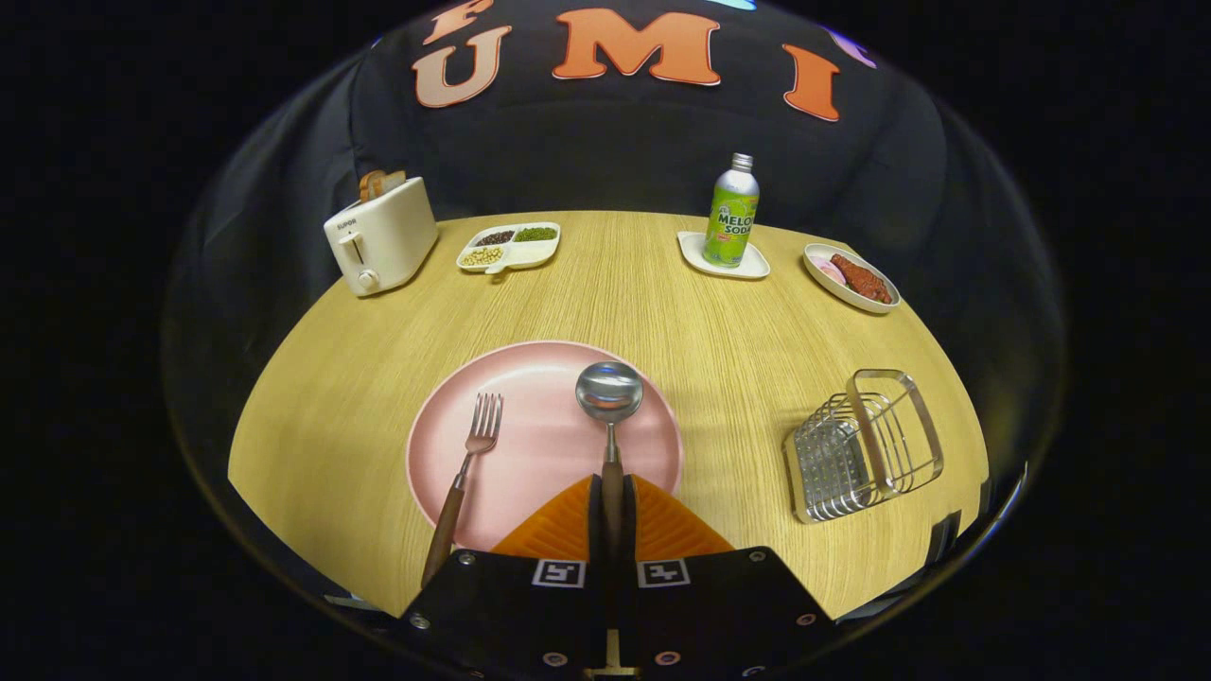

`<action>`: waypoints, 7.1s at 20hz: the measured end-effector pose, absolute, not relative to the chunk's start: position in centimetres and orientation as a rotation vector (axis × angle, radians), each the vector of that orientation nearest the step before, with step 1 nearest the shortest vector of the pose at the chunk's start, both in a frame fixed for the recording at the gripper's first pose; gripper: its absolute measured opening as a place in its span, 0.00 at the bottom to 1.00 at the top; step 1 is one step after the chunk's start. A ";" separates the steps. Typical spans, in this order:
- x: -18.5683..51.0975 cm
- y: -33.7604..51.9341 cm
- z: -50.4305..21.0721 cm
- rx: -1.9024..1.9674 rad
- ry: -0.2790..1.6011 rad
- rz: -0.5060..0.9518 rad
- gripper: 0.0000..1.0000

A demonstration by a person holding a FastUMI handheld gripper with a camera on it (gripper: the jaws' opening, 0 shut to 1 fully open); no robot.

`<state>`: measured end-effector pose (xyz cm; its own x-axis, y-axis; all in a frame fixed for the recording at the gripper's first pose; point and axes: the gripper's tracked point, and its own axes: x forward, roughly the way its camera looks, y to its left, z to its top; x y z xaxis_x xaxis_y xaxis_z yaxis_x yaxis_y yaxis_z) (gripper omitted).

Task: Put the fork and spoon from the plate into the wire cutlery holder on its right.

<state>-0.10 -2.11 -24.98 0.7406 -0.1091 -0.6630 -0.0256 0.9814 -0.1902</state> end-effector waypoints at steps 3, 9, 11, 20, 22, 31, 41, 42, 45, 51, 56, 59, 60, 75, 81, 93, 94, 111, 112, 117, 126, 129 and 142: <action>-0.6 -2.7 -22.6 -0.139 0.773 -0.040 0.06; -1.2 -5.8 -17.3 -0.170 0.777 -0.047 0.06; -1.5 -7.3 -16.0 -0.197 0.780 -0.063 0.06; -3.6 -14.1 -13.5 -0.252 0.870 -0.145 0.06; -4.3 -15.4 -13.8 -0.270 0.913 -0.148 0.06; -4.1 -18.7 -15.8 -0.376 1.163 -0.108 0.05; -2.4 -19.2 -18.9 -0.432 1.399 -0.080 0.05; -1.9 -19.0 -18.9 -0.442 1.392 -0.072 0.06; -1.6 -18.6 -18.7 -0.427 1.397 -0.064 0.06; -1.2 -19.4 -17.2 -0.396 1.336 -0.097 0.15; -0.8 -18.3 -15.0 -0.390 1.215 -0.085 0.42; 0.0 -16.0 -14.0 -0.390 1.110 -0.054 0.79; 0.2 -15.1 -13.6 -0.390 1.074 -0.044 0.92; 2.3 0.5 -21.6 -0.224 0.780 0.101 0.99; 1.8 4.3 -25.9 -0.236 0.736 0.116 0.99; 0.6 6.4 -31.3 -0.271 0.840 0.117 0.54; 0.5 6.5 -31.5 -0.265 0.849 0.118 0.45; 0.7 3.7 -25.4 -0.184 0.859 0.133 0.04; 0.5 3.1 -24.8 -0.173 0.865 0.131 0.04; -0.2 0.2 -21.5 -0.161 0.878 0.127 0.04; -2.5 -7.4 -15.7 -0.211 0.911 0.053 0.04; -3.4 -10.0 -14.7 -0.254 0.940 0.026 0.04; -5.5 -17.2 -13.6 -0.380 1.178 -0.061 0.04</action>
